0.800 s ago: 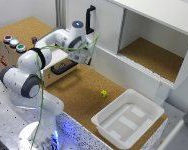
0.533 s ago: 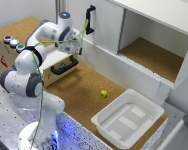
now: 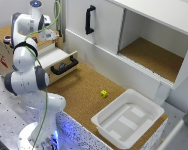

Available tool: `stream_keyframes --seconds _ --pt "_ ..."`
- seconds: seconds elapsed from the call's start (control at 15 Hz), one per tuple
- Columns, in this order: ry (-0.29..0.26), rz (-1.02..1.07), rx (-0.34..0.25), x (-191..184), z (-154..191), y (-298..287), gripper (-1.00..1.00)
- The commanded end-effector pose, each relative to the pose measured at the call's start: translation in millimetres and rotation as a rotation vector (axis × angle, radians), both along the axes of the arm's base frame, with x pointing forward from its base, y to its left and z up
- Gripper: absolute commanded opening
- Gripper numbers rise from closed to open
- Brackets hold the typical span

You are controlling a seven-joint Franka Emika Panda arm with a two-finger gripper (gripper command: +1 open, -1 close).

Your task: Turn off the blue led light

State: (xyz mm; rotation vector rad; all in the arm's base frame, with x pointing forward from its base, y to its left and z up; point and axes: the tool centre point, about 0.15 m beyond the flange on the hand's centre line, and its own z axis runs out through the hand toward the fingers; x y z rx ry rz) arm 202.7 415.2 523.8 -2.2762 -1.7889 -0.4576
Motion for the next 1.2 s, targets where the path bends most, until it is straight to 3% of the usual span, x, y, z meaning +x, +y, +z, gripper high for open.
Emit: stream_keyframes --seconds 0.0,0.13,0.2,0.4,0.67,1.13 --pt "0.098 0.205 -0.178 -18 0 92 1.00" --pt "0.090 0.232 -0.191 -23 -4 105 1.00" --pt "0.070 0.220 -0.183 -24 -4 106 -1.00" --pt "0.022 0.208 -0.203 -28 -9 99 -1.00" --pt "0.017 0.215 -0.217 -33 -25 101 -1.00" --pt "0.067 0.284 -0.204 -46 -29 112 -1.00"
